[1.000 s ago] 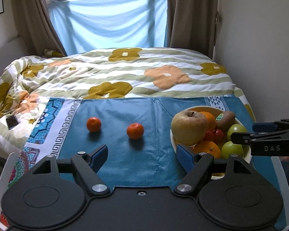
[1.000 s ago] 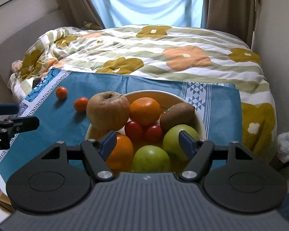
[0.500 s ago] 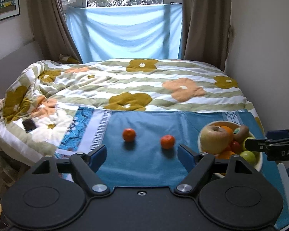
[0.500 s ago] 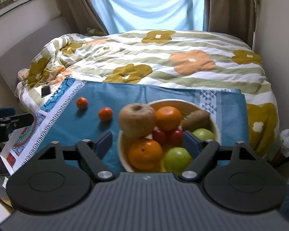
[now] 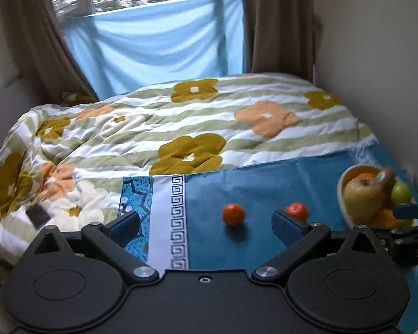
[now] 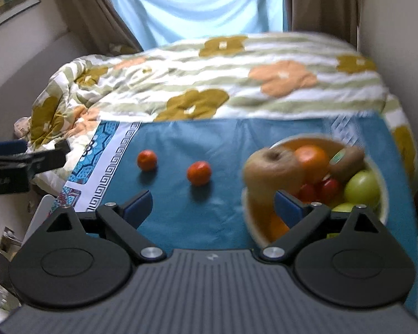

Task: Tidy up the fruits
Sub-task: 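Withdraw both tools from the bowl toward the two mandarins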

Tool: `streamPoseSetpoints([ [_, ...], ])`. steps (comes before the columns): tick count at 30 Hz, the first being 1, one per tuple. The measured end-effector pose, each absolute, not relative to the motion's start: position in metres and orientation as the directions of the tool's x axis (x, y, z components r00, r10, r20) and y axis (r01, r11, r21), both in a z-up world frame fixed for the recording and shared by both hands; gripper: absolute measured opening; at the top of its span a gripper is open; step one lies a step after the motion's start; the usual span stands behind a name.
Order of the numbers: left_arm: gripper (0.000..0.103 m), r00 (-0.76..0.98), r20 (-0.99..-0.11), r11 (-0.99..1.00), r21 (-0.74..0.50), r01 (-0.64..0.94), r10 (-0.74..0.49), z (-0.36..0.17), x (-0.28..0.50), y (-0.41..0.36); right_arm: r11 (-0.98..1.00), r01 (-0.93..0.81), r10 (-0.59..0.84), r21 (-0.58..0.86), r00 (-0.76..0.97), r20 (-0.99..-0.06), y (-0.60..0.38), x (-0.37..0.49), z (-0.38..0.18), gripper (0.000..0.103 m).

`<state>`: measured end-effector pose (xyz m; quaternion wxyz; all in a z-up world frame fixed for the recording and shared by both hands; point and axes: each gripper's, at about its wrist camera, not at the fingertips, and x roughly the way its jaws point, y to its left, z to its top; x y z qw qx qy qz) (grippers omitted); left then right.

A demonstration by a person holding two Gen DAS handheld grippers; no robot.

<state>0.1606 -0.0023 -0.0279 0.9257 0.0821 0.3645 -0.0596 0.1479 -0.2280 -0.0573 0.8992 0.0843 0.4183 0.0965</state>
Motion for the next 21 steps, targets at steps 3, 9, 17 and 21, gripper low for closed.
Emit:
streamPoseSetpoints([
  [3, 0.102, 0.695, -0.712, 0.970, 0.085, 0.229, -0.102, -0.044, 0.185, 0.011, 0.972, -0.049, 0.209, 0.229, 0.619, -0.757, -0.210, 0.156, -0.072, 0.103],
  [9, 0.100, 0.608, -0.770, 0.930, 0.052, 0.365, -0.195, -0.076, 0.229, 0.016, 0.982, 0.022, 0.136, 0.189, 0.618, -0.774, -0.180, 0.174, -0.098, 0.103],
  [17, 0.084, 0.485, -0.831, 0.868, 0.003, 0.496, -0.274, -0.121, 0.269, 0.003, 0.992, 0.025, 0.085, 0.128, 0.620, -0.780, -0.155, 0.197, -0.128, 0.103],
  [21, 0.072, 0.449, -0.841, 0.847, -0.020, 0.531, -0.301, -0.135, 0.280, -0.003, 0.992, 0.037, 0.073, 0.121, 0.616, -0.784, -0.153, 0.203, -0.136, 0.100],
])
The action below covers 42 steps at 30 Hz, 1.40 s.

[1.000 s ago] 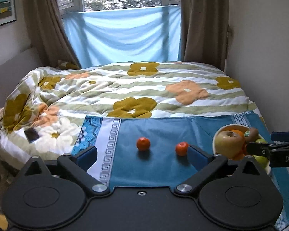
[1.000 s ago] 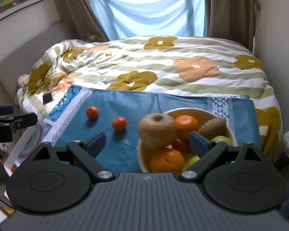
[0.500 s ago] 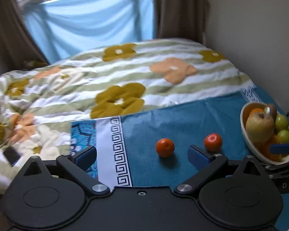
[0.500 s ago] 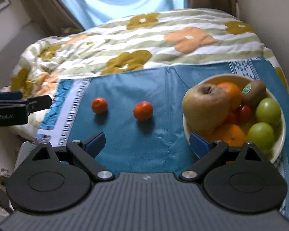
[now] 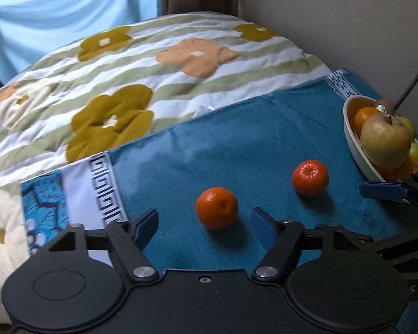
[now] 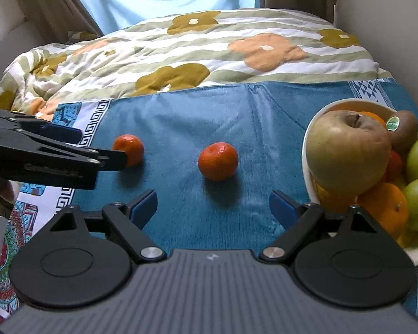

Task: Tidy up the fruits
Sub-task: 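Withdraw both tools from the bowl toward the two mandarins, then grasp a mandarin with the left tool while the right tool grasps the other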

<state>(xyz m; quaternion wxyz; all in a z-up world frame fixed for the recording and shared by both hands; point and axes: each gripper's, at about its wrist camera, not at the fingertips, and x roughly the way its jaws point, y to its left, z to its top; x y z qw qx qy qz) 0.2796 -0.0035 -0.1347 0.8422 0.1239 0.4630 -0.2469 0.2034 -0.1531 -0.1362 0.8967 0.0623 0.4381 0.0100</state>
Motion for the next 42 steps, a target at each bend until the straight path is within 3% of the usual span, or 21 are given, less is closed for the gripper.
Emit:
streamPoseSetpoints([
  [4, 0.060, 0.424, -0.850, 0.834, -0.033, 0.550, -0.313, -0.144, 0.286, -0.009, 0.993, 0.038, 0.065, 0.110, 0.603, -0.795, -0.153, 0.210, -0.142, 0.090],
  [7, 0.041, 0.406, -0.854, 0.829, -0.051, 0.557, -0.325, -0.149, 0.288, -0.011, 0.993, 0.043, 0.059, 0.106, 0.598, -0.800, -0.153, 0.213, -0.144, 0.086],
  [34, 0.040, 0.459, -0.849, 0.868, 0.001, 0.496, -0.261, -0.143, 0.278, 0.016, 0.997, 0.033, 0.040, 0.076, 0.613, -0.789, -0.152, 0.243, -0.150, 0.054],
  [42, 0.040, 0.496, -0.832, 0.893, 0.001, 0.449, -0.248, -0.129, 0.264, 0.026, 0.997, 0.006, 0.051, 0.071, 0.644, -0.763, -0.149, 0.238, -0.138, 0.052],
])
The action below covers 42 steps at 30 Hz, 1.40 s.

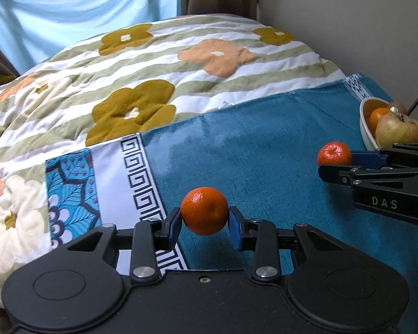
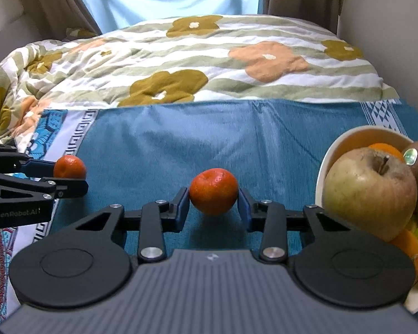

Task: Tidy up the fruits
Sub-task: 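Grasp a mandarin with the left tool while the right tool grasps the other, then carry both mandarins into the duck bowl and open both tools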

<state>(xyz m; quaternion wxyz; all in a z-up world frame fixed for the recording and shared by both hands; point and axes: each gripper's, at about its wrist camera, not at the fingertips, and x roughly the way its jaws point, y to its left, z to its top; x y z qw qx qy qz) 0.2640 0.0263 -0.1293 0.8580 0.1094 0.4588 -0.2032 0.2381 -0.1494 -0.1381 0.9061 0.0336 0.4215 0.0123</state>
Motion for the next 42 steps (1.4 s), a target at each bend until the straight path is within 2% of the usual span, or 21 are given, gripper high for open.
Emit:
streamPoseSetpoints([
  [8, 0.040, 0.554, -0.802, 0.913, 0.024, 0.406, -0.225, -0.106, 0.239, 0.030, 0.995, -0.016, 0.086, 0.102, 0.676, -0.732, -0.154, 0.221, -0.111, 0.052],
  [23, 0.040, 0.661, -0.740, 0.978, 0.021, 0.208, -0.125, -0.049, 0.152, 0.016, 0.980, -0.141, 0.199, 0.140, 0.709, -0.677, -0.186, 0.148, -0.059, 0.052],
  [31, 0.040, 0.677, -0.727, 0.985, 0.001, 0.170, -0.116, -0.038, 0.111, -0.029, 0.969, -0.195, 0.248, 0.154, 0.699, -0.671, -0.224, 0.112, -0.050, 0.052],
  [42, 0.040, 0.661, -0.723, 0.970, -0.050, 0.237, -0.199, -0.043, 0.095, -0.123, 0.973, -0.174, 0.230, 0.151, 0.707, -0.669, -0.310, 0.091, -0.049, 0.052],
])
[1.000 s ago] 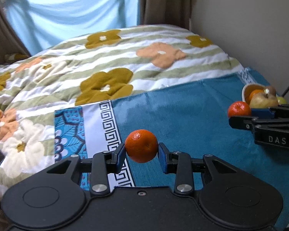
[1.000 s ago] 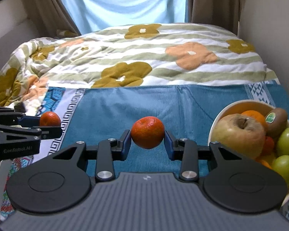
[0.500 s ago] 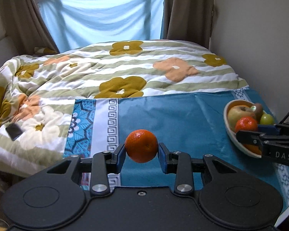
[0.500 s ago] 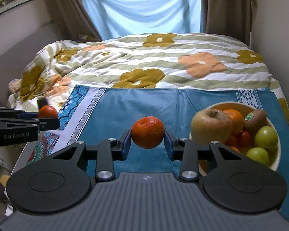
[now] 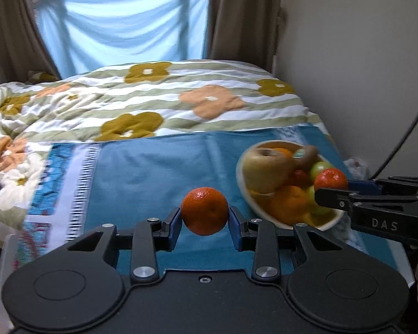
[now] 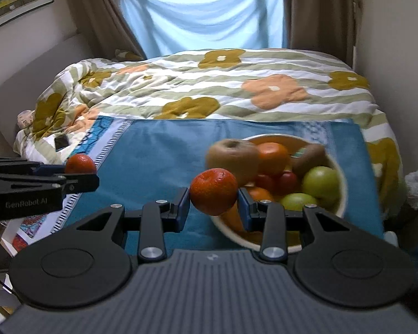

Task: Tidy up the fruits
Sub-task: 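Carry both mandarins into the duck bowl and open both tools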

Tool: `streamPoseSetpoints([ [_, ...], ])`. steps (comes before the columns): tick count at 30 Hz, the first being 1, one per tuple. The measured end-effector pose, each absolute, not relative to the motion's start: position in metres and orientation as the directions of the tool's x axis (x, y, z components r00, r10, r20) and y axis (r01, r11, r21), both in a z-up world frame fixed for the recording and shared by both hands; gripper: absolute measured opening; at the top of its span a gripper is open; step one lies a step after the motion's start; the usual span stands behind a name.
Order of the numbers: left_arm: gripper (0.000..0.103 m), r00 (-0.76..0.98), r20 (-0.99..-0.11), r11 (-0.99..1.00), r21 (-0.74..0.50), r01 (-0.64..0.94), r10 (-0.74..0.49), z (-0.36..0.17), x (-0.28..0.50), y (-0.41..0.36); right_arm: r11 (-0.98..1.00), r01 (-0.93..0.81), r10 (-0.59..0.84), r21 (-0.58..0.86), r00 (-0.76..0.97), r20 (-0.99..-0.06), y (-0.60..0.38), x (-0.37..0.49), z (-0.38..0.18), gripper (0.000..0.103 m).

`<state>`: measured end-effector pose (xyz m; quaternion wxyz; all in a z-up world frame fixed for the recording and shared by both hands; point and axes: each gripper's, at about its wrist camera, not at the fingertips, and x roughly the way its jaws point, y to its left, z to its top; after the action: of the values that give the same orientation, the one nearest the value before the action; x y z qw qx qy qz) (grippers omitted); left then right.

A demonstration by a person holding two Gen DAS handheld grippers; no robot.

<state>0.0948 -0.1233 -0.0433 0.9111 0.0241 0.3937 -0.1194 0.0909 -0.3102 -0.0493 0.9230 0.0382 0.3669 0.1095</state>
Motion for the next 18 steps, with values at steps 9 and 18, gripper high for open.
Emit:
streamPoseSetpoints([
  [9, 0.040, 0.633, -0.728, 0.946, -0.067, 0.317, -0.264, -0.057, 0.114, -0.197, 0.982, -0.124, 0.186, 0.141, 0.729, -0.659, -0.380, 0.103, -0.053, 0.052],
  [18, 0.040, 0.597, -0.748, 0.932, -0.078, 0.355, -0.290, -0.078, 0.148, -0.249, 0.985, -0.092, 0.167, 0.148, 0.734, -0.658, -0.425, 0.121, -0.063, 0.052],
])
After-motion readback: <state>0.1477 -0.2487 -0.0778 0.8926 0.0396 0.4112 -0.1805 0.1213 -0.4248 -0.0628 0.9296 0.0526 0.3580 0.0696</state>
